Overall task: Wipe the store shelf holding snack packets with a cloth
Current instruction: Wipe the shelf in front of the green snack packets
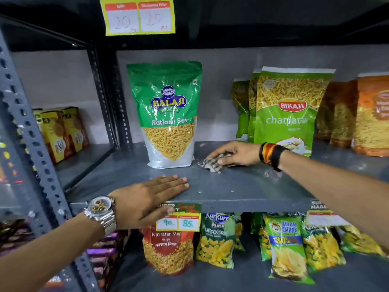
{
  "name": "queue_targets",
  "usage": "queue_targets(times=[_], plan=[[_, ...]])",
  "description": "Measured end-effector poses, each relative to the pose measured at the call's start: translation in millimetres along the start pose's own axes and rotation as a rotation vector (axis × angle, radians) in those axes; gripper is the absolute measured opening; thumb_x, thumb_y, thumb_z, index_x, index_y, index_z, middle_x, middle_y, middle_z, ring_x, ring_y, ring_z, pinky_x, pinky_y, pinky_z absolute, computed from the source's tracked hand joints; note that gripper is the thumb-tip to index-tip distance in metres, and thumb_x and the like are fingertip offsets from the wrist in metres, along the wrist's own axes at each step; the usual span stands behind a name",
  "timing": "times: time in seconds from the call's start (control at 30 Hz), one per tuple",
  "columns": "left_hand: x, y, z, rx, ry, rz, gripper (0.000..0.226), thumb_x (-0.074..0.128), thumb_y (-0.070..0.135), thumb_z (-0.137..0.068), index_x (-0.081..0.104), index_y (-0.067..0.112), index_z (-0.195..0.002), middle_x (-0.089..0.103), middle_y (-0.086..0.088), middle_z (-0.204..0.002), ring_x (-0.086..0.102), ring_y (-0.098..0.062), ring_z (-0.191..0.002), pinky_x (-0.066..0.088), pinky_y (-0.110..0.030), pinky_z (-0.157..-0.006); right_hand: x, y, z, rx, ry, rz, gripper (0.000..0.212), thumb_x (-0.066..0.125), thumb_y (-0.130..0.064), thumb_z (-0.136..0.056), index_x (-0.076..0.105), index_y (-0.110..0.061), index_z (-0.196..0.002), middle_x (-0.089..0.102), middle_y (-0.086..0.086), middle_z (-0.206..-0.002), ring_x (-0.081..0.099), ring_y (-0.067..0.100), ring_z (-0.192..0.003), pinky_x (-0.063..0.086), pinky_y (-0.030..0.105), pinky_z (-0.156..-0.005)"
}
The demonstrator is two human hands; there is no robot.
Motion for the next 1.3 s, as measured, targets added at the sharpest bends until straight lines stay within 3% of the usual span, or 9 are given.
queue_targets(times=[0.17, 0.27, 0.4, 0.5, 0.67, 0.8, 1.07, 1.2, 1.3], plan=[[-2.6, -0.7, 2.9, -0.059, 0.018, -0.023, 0.066, 0.029, 0.055, -0.106, 0.012, 0.025, -0.162, 0.022, 0.003, -0.167, 0.019, -0.01, -0.154, 0.022, -0.031, -0.125, -25.8, 13.9, -12.1, 0.089, 0.2, 0.08, 0.033, 0.055, -0.019, -0.095, 0.06, -0.018, -0.128, 0.064, 0.0, -0.125, 0.058, 0.015, -0.117, 0.041, 0.008, -0.085], [-1.1, -1.5, 3.9, -0.08, -0.002, -0.031, 0.068, 0.025, 0.058, -0.105, 0.008, 0.027, -0.162, 0.02, 0.004, -0.168, 0.017, -0.009, -0.154, 0.021, -0.033, -0.126, -3.7, 14.5, -15.1, 0.098, 0.173, 0.155, 0.033, 0.048, -0.021, -0.098, 0.057, -0.021, -0.129, 0.06, 0.002, -0.132, 0.055, 0.017, -0.121, 0.037, 0.018, -0.095], [0.6, -3.1, 4.1, -0.094, -0.007, -0.045, 0.068, 0.022, 0.06, -0.104, 0.008, 0.026, -0.162, 0.02, 0.004, -0.168, 0.017, -0.01, -0.155, 0.021, -0.034, -0.126, 10.2, -11.4, 9.4, -0.018, 0.016, 0.074, 0.033, 0.049, -0.017, -0.098, 0.057, -0.022, -0.129, 0.061, -0.004, -0.127, 0.056, 0.009, -0.113, 0.039, 0.018, -0.096], [1.0, -3.4, 3.2, -0.098, -0.018, -0.043, 0.068, 0.022, 0.059, -0.104, 0.008, 0.027, -0.162, 0.02, 0.003, -0.168, 0.018, -0.011, -0.154, 0.021, -0.034, -0.126, 2.6, -21.5, 2.5, -0.04, 0.059, 0.067, 0.034, 0.049, -0.017, -0.098, 0.056, -0.022, -0.131, 0.06, -0.003, -0.131, 0.054, 0.01, -0.117, 0.038, 0.013, -0.094], [-0.6, -1.5, 3.3, -0.088, -0.014, -0.031, 0.068, 0.021, 0.06, -0.104, 0.009, 0.027, -0.162, 0.023, 0.002, -0.168, 0.02, -0.012, -0.154, 0.022, -0.036, -0.126, 17.6, -27.6, -24.3, -0.018, 0.01, 0.212, 0.036, 0.047, -0.02, -0.098, 0.053, -0.027, -0.133, 0.054, -0.004, -0.137, 0.05, 0.016, -0.125, 0.035, 0.033, -0.111], [-0.7, -1.5, 3.7, -0.072, 0.007, -0.038, 0.068, 0.023, 0.058, -0.105, 0.013, 0.024, -0.162, 0.025, 0.0, -0.167, 0.021, -0.013, -0.154, 0.02, -0.032, -0.125, 14.1, -30.0, -1.2, -0.012, -0.119, 0.119, 0.033, 0.048, -0.017, -0.098, 0.055, -0.023, -0.13, 0.062, -0.01, -0.122, 0.056, 0.002, -0.109, 0.039, 0.011, -0.098], [0.0, -2.8, 3.4, -0.067, 0.015, -0.045, 0.067, 0.026, 0.056, -0.105, 0.013, 0.024, -0.162, 0.021, 0.003, -0.168, 0.015, -0.006, -0.153, 0.008, -0.022, -0.124, 17.8, -16.5, 2.9, 0.055, 0.127, 0.084, 0.033, 0.05, -0.019, -0.098, 0.057, -0.022, -0.13, 0.063, -0.006, -0.124, 0.058, 0.01, -0.116, 0.04, 0.026, -0.108], [1.5, -2.6, 3.7, -0.07, 0.009, -0.043, 0.068, 0.023, 0.058, -0.104, 0.014, 0.023, -0.162, 0.022, 0.001, -0.167, 0.02, -0.012, -0.153, 0.016, -0.031, -0.125, 18.4, -30.7, 40.1, -0.009, 0.004, 0.091, 0.033, 0.052, -0.022, -0.097, 0.058, -0.026, -0.129, 0.06, -0.027, -0.105, 0.054, -0.019, -0.094, 0.037, -0.002, -0.083], [1.4, -2.0, 3.6, -0.069, -0.002, -0.046, 0.07, 0.02, 0.06, -0.104, 0.013, 0.022, -0.162, 0.023, 0.0, -0.167, 0.024, -0.014, -0.153, 0.023, -0.035, -0.125, -4.9, -16.3, 30.9, 0.053, 0.138, 0.07, 0.034, 0.053, -0.023, -0.096, 0.057, -0.026, -0.13, 0.064, -0.008, -0.122, 0.059, 0.003, -0.108, 0.04, 0.011, -0.092]])
Point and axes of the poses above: each hand's wrist, its own z-axis away from the middle knuckle, its own x-axis out of the palm, y = z × x, the point moved 8 cm from there along -z, towards the middle knuckle
